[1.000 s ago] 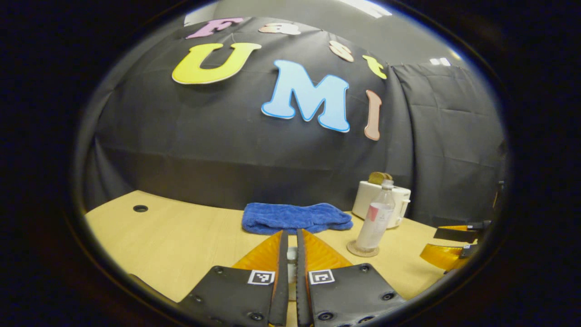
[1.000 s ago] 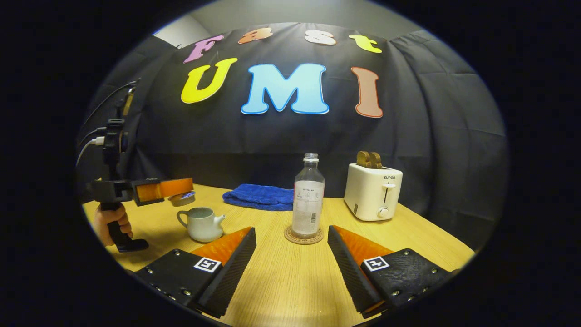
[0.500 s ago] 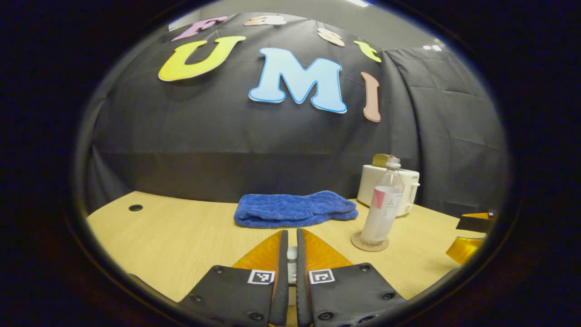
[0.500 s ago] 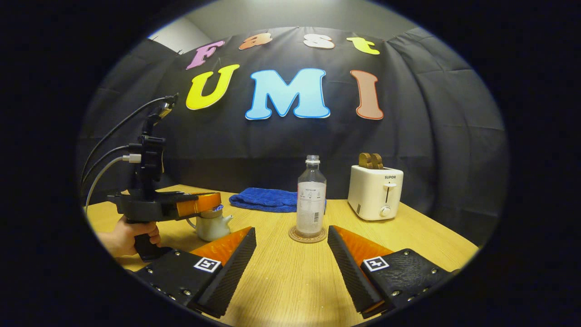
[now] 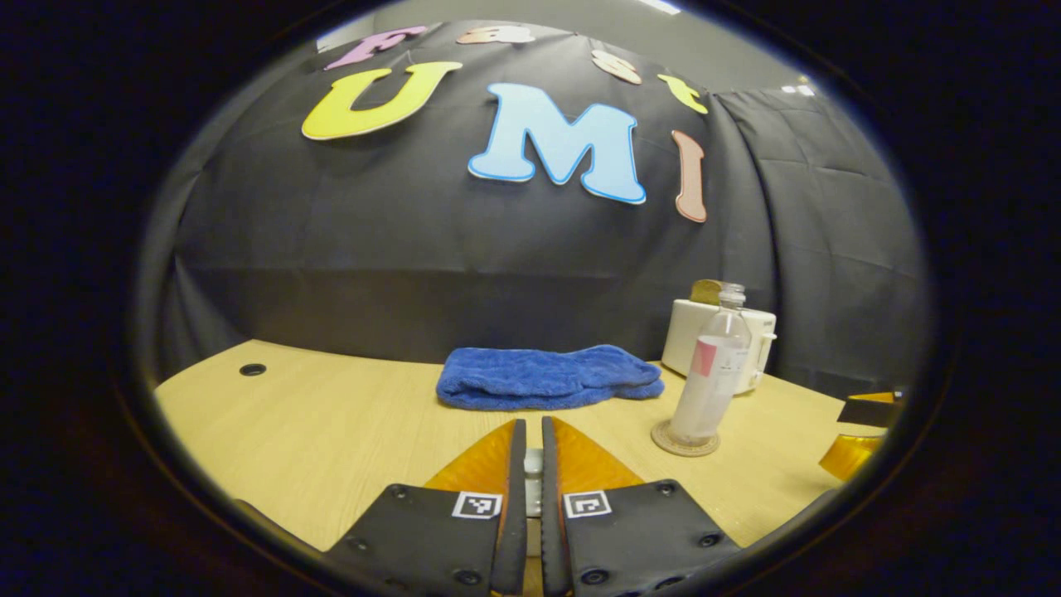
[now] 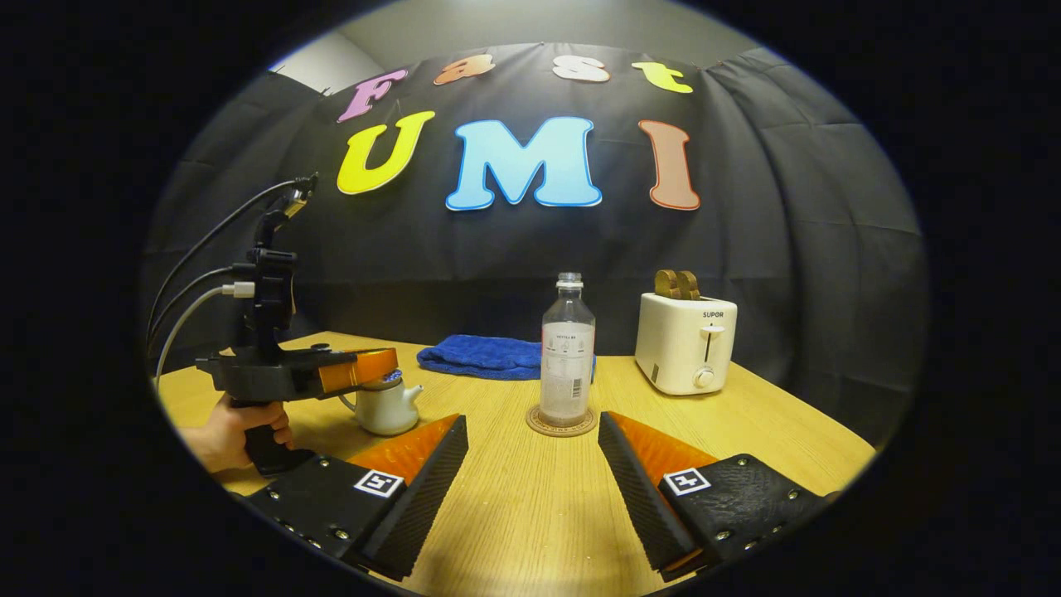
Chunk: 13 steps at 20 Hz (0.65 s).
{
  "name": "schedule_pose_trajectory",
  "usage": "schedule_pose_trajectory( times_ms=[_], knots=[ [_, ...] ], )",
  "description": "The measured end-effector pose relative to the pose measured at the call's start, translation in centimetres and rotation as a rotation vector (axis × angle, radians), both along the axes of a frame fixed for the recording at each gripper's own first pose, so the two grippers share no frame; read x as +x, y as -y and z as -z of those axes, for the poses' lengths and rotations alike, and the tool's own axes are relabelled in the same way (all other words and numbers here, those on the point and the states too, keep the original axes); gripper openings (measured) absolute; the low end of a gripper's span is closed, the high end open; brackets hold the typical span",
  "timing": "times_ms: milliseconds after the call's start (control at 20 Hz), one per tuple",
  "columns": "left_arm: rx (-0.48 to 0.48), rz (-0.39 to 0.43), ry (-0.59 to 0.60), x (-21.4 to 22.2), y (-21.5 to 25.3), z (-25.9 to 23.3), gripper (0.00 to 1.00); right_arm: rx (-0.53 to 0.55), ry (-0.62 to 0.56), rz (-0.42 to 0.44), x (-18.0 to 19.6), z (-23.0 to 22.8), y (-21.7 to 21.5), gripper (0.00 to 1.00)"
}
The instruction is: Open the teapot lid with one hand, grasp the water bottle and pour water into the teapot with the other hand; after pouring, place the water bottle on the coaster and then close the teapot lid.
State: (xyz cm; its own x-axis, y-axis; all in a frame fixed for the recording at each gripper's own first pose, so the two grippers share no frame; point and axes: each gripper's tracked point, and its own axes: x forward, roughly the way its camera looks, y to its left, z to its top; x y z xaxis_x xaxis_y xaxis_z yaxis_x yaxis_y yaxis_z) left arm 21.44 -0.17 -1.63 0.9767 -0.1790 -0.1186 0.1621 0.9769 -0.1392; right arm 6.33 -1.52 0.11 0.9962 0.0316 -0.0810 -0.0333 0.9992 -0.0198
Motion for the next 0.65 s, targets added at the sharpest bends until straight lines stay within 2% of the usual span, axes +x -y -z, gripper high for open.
schedule_pose_trajectory(
  times_ms=[100, 400, 450, 500, 550, 600, 650],
  knots=[
    [-0.012, 0.015, -0.009, -0.1, 0.3, 0.3, 0.15, -0.001, -0.008, -0.002, 0.1, 0.2, -0.1, 0.98],
    [0.03, 0.007, -0.007, -1.0, 0.5, 0.1, 0.27, -0.028, 0.001, 0.01, -0.1, 0.0, 0.0, 0.98],
    [0.03, 0.004, -0.004, -1.4, 0.6, 0.0, 0.39, -0.031, 0.008, 0.011, -0.2, -0.2, 0.0, 0.98],
    [0.033, 0.01, -0.001, -1.9, 0.7, -0.2, 0.38, -0.034, 0.01, 0.012, -0.4, -0.4, 0.0, 0.98],
    [0.04, 0.004, 0.001, -2.4, 0.6, -0.4, 0.43, -0.036, 0.01, 0.013, -0.7, -0.5, 0.1, 0.98],
    [0.035, 0.007, 0.005, -3.0, 0.6, -0.6, 0.45, -0.036, 0.014, 0.014, -1.0, -0.7, 0.1, 0.98],
    [0.026, -0.001, 0.009, -3.7, 0.4, -0.9, 0.53, -0.036, 0.021, 0.015, -1.4, -1.2, 0.2, 0.98]
  ],
)
